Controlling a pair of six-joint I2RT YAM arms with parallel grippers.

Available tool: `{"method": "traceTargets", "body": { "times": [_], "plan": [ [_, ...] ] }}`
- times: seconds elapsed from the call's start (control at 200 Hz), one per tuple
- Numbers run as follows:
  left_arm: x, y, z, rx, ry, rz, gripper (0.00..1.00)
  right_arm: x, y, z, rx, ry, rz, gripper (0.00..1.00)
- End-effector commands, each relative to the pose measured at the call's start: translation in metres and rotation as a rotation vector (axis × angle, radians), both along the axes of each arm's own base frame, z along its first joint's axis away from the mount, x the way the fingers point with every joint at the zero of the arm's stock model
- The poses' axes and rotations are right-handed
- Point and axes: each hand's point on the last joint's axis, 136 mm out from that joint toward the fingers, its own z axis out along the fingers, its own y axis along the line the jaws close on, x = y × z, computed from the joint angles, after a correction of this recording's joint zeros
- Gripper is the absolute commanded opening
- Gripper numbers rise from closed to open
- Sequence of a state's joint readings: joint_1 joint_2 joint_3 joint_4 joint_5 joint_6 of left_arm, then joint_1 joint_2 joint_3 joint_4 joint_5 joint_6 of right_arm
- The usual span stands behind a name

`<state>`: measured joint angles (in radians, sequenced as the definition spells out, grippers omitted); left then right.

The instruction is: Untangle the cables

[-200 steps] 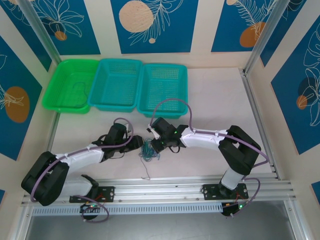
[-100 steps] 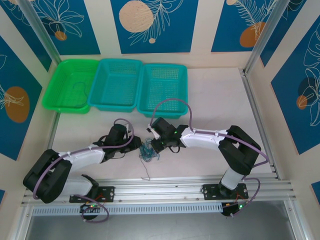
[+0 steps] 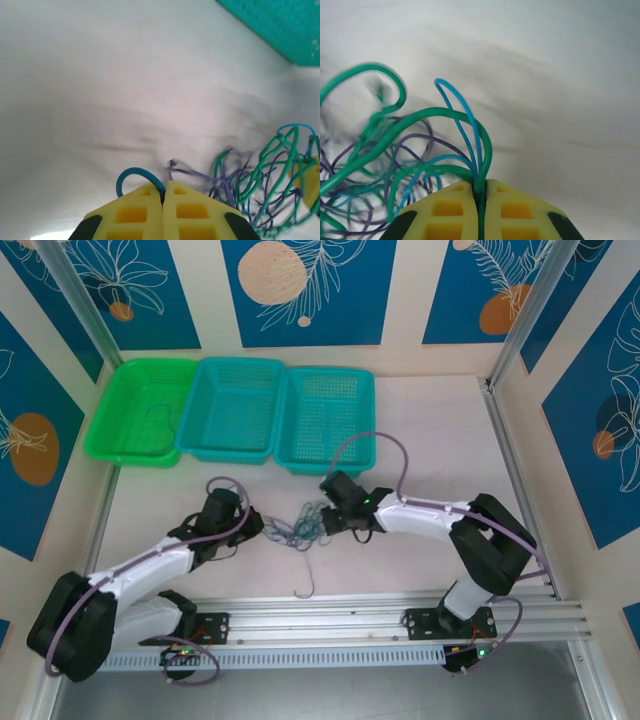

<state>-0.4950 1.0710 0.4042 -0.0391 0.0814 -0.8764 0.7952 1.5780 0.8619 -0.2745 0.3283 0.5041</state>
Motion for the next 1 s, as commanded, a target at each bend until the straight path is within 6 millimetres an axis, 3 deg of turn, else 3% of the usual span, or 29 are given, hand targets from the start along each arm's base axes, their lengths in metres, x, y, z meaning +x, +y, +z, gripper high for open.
{"method": "traceTargets", "body": {
  "times": [0.0,0.08,0.13,0.185,0.32,0.355,0.46,0.59,0.75,0.9,0.995],
  "plan": [
    [-0.011,0.037,-0.010,0.095,0.034,0.069,0.00,0.006,-0.079,-0.008,-0.068,0.027,-0.314,0.00],
    [-0.012,0.045,-0.003,0.080,0.014,0.091,0.00,0.004,-0.103,-0.006,-0.011,0.030,-0.400,0.00],
    [-0.011,0.044,0.002,0.055,-0.009,0.085,0.00,0.002,-0.105,0.001,0.023,0.015,-0.401,0.00],
    [-0.009,0.034,0.010,0.004,-0.052,0.045,0.00,-0.002,-0.095,0.011,0.069,0.001,-0.344,0.07],
    [-0.005,0.016,0.024,-0.076,-0.109,-0.031,0.00,-0.015,-0.058,0.040,0.132,-0.011,-0.189,0.37],
    [-0.004,0.013,0.029,-0.085,-0.125,-0.050,0.00,-0.018,-0.053,0.048,0.130,-0.029,-0.174,0.41],
    [0.000,0.007,0.055,-0.099,-0.182,-0.083,0.00,-0.023,-0.041,0.074,0.181,-0.077,-0.157,0.44],
    [0.010,0.010,0.111,-0.076,-0.300,-0.090,0.00,-0.027,-0.030,0.105,0.272,-0.125,-0.121,0.49],
    [0.040,0.045,0.163,0.099,-0.369,0.036,0.00,-0.035,-0.023,0.140,0.351,-0.178,-0.072,0.64],
    [0.092,0.084,0.198,0.117,-0.396,0.188,0.00,-0.044,-0.021,0.161,0.425,-0.198,-0.052,0.70],
    [0.127,0.122,0.213,0.145,-0.398,0.303,0.00,-0.050,-0.024,0.166,0.444,-0.193,-0.052,0.71]
  ]
}}
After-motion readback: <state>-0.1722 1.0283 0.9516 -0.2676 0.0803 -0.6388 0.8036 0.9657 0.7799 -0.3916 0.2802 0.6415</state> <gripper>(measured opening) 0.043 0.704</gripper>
